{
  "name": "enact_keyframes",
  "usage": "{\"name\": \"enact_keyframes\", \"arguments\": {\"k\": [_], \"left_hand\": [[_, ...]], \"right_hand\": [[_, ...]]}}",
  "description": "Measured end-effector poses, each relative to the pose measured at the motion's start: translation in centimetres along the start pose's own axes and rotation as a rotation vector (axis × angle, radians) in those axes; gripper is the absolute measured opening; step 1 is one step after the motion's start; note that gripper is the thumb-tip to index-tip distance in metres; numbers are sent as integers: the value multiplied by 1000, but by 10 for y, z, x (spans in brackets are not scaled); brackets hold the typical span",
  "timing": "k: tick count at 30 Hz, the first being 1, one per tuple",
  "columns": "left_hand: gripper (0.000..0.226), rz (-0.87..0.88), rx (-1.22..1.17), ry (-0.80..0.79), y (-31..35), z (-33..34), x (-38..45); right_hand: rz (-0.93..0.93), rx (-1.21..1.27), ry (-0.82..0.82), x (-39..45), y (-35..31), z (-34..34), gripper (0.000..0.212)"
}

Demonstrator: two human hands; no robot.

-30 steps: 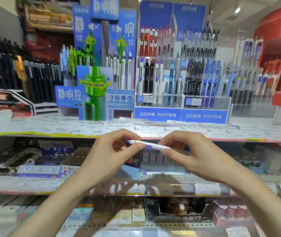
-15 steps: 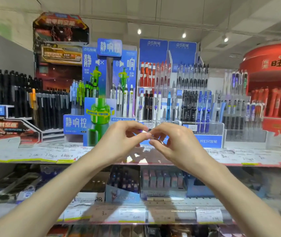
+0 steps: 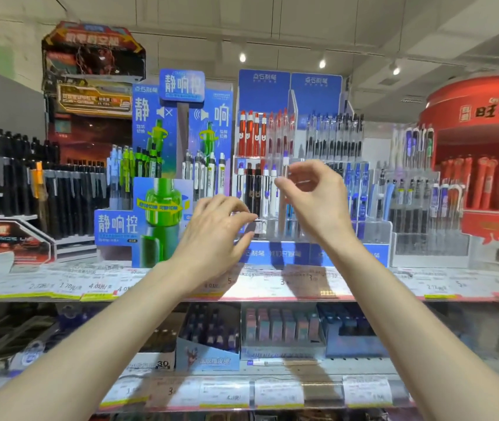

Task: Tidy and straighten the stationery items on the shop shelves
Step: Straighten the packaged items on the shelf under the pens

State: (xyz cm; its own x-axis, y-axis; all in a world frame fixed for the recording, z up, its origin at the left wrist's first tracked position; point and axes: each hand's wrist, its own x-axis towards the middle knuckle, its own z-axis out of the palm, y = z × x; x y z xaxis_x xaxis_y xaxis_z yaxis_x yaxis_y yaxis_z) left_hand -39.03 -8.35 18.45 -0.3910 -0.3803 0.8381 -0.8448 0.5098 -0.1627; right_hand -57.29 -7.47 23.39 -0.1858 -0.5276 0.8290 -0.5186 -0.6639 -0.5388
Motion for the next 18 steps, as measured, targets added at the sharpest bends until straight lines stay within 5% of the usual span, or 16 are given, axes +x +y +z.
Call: {"name": "enact_keyframes", "arguments": {"k": [18], "left_hand": [[36,5,-46,-45,-12,8,-3]], "right_hand": [[-2,-47,65,24,-4,30,25]]}}
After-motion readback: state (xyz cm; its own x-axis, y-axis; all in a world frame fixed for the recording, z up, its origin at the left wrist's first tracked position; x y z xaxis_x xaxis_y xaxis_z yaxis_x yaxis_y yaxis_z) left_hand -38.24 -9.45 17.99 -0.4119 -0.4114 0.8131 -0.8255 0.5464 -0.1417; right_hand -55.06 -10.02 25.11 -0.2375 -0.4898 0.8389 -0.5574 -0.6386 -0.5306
